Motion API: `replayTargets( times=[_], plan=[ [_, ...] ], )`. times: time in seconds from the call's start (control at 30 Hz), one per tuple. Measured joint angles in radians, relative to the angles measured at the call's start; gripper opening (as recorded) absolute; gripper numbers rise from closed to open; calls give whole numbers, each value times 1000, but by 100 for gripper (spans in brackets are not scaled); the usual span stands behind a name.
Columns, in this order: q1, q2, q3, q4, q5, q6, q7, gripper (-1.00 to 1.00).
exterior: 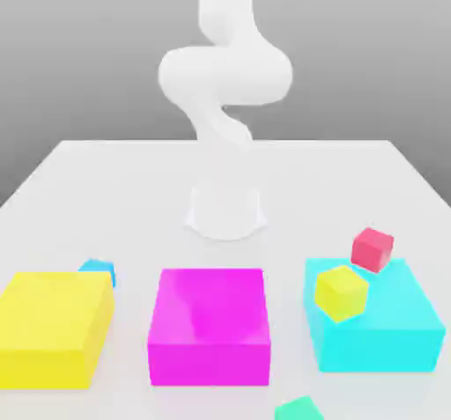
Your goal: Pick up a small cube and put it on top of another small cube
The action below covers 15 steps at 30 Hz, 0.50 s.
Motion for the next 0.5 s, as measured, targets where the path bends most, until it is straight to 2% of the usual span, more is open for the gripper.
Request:
replayTargets(
  times=[0.5],
  plan=[
    [63,550,19,5,2,166,-112,0]
  ],
)
